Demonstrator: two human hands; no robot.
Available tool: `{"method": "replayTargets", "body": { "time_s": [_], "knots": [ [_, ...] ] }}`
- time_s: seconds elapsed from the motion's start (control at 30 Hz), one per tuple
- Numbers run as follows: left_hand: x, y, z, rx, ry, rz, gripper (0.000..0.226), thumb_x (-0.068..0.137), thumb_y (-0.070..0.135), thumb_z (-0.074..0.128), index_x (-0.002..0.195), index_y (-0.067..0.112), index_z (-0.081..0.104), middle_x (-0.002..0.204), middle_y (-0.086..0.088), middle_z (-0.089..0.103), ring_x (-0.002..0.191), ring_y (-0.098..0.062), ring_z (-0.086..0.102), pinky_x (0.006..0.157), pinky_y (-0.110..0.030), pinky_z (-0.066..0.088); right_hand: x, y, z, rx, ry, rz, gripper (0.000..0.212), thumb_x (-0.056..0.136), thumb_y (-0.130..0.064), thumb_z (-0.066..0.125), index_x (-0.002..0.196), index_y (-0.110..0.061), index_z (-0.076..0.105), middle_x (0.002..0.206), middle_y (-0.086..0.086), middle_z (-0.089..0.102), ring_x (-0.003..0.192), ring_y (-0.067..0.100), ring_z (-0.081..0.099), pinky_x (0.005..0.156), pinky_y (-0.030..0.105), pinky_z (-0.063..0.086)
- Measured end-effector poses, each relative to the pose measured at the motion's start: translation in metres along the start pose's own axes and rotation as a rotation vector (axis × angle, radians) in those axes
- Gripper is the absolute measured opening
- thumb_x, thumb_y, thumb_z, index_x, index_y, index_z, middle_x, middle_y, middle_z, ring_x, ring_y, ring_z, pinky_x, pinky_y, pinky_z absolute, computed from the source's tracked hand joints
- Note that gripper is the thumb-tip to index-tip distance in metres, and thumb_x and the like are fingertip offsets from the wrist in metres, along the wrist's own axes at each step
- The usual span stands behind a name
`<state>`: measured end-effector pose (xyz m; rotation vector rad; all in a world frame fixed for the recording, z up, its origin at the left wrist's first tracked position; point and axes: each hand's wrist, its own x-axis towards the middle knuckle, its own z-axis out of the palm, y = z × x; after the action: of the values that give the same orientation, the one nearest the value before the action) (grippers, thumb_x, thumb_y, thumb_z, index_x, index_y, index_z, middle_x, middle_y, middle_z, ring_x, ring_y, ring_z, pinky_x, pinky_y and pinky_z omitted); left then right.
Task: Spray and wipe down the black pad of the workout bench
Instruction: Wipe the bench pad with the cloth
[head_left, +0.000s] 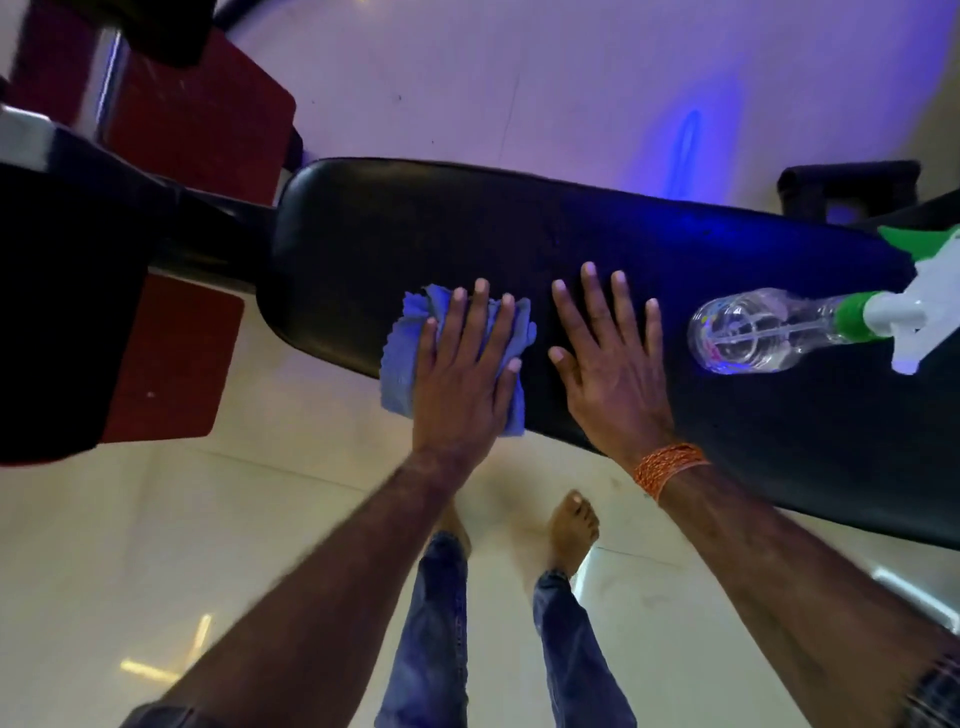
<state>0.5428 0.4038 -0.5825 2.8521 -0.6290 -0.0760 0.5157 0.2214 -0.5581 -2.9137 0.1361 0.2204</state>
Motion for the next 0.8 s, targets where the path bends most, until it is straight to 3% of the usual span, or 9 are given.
{"method": "replayTargets", "body": {
  "time_s": [0.13,0.27,0.43,0.57,0.73,0.8],
  "knots": [
    [-0.009,0.001,0.001,0.016,0.015,0.056,0.058,0.11,0.041,0.032,0.164,0.021,0.028,0.172,-0.004,0.024,0.16,-0.023,0.019,0.127,-0.048,0.019,-0.019,0.009,-0.001,-0.003,-0.014,-0.072,0.065,0.105,-0.043,0.032,0.166,-0.029,0.018,0.175,0.004,0.007,0.161,0.03,0.006,0.127,0.061,0.01],
    [0.006,0.023,0.002,-0.002,0.094,-0.229,0.058,0.11,0.039,0.03,0.165,0.019,0.026,0.172,-0.008,0.022,0.16,-0.027,0.019,0.128,-0.05,0.016,-0.022,0.022,0.0,0.019,-0.004,-0.068,0.064,0.105,-0.043,0.033,0.165,-0.029,0.019,0.175,0.003,0.008,0.161,0.029,0.007,0.127,0.06,0.009],
    [-0.013,0.039,0.009,-0.015,0.049,-0.068,0.058,0.109,0.042,0.028,0.164,0.024,0.027,0.173,-0.004,0.022,0.16,-0.025,0.017,0.127,-0.052,0.017,-0.023,0.03,-0.002,0.0,-0.002,-0.055,0.065,0.104,-0.043,0.035,0.165,-0.029,0.021,0.175,0.003,0.01,0.161,0.03,0.01,0.126,0.061,0.013],
    [0.036,0.03,0.002,0.055,0.134,-0.309,0.059,0.109,0.044,0.028,0.165,0.027,0.025,0.173,-0.004,0.021,0.16,-0.026,0.019,0.126,-0.055,0.019,-0.022,0.029,0.002,0.014,0.007,-0.037,0.066,0.103,-0.043,0.035,0.166,-0.028,0.019,0.175,0.003,0.008,0.161,0.03,0.008,0.127,0.058,0.012],
    [0.002,0.038,0.009,0.051,0.024,0.065,0.057,0.109,0.047,0.026,0.164,0.031,0.026,0.173,-0.003,0.02,0.16,-0.027,0.017,0.125,-0.057,0.019,-0.022,0.026,0.001,0.074,0.048,0.019,0.066,0.103,-0.041,0.032,0.165,-0.02,0.023,0.174,0.006,0.012,0.161,0.029,0.011,0.127,0.056,0.014],
    [0.038,0.026,0.003,0.086,0.039,0.047,0.059,0.109,0.049,0.024,0.165,0.031,0.024,0.173,-0.003,0.02,0.16,-0.026,0.018,0.125,-0.056,0.02,-0.021,0.024,0.002,0.081,0.065,0.027,0.066,0.103,-0.039,0.034,0.165,-0.018,0.023,0.174,0.007,0.014,0.161,0.03,0.012,0.127,0.056,0.015]
  ]
}}
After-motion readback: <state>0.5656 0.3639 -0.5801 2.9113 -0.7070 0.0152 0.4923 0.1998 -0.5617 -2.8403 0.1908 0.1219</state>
